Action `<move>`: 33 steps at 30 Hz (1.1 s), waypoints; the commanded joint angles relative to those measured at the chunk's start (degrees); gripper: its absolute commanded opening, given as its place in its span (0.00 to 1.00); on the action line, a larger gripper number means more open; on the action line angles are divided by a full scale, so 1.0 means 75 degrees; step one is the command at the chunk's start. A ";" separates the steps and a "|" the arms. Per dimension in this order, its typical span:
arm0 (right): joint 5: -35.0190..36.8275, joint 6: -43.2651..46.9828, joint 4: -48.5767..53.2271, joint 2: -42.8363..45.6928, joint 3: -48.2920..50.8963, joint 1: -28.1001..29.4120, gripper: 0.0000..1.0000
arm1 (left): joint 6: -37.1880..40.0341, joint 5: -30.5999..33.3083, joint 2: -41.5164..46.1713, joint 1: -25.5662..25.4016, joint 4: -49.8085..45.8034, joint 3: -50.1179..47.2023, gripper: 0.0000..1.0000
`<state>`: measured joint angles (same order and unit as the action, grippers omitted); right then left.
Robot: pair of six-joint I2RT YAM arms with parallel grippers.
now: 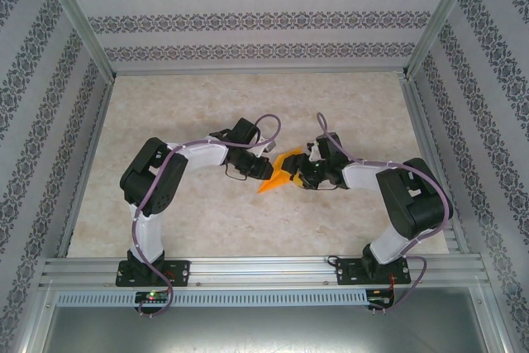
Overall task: Fold a paper plane with a square sheet of paper (pick it up from the middle)
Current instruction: Move a paper plane to the center of the table.
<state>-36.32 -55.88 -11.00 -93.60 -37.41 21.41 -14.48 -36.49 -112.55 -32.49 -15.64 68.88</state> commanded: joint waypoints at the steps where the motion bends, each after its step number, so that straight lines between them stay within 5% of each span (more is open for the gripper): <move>1: 0.0212 -0.0151 0.0027 -0.0094 -0.0163 0.0127 0.59 | -0.0143 -0.0268 0.0217 0.0113 0.0356 -0.0116 0.17; 33: 0.0155 -0.1212 -0.0359 -0.0276 -0.0247 0.0638 0.52 | -0.0475 -0.0668 0.0296 0.0364 0.0952 -0.0626 0.15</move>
<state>-35.00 -63.48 -12.75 -96.40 -39.64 25.41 -16.64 -39.46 -112.51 -30.59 -10.83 65.43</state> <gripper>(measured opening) 0.523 0.153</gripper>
